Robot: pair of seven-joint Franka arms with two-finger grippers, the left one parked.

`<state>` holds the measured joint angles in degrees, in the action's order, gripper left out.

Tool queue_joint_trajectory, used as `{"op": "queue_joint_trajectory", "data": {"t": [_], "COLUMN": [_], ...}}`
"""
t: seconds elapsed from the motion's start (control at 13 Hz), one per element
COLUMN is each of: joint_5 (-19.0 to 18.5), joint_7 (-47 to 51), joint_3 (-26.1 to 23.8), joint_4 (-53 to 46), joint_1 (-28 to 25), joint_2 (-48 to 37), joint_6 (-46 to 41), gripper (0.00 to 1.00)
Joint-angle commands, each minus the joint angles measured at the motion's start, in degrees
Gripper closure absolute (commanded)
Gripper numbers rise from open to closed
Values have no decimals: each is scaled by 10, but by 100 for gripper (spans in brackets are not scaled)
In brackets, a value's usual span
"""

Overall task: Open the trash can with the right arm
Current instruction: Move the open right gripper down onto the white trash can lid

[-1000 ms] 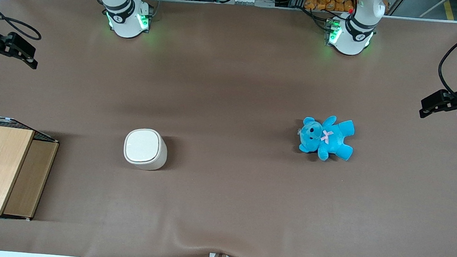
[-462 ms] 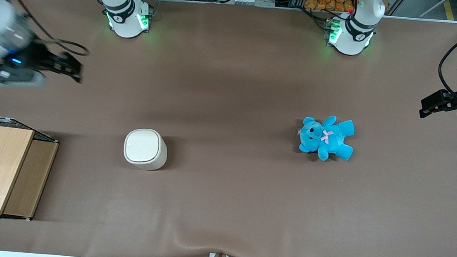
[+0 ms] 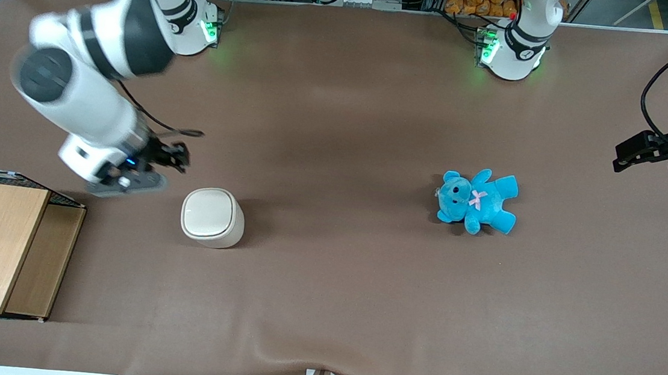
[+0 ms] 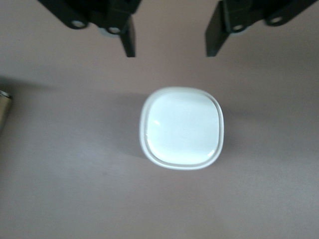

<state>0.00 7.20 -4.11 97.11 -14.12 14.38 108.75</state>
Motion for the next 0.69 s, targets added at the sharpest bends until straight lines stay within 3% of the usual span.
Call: {"op": "queue_joint_trajectory", "data": {"t": [0.0,0.08,0.62], "joint_5": [-1,-5,-22], "joint_7": [52,55,56], "joint_3": [-4,-4,12], "joint_4": [33,43,47], "joint_1": [-12,-13,-17], "joint_2": [12,13,68], "joint_6": [55,70,117], "gripper": [96,100,100]}}
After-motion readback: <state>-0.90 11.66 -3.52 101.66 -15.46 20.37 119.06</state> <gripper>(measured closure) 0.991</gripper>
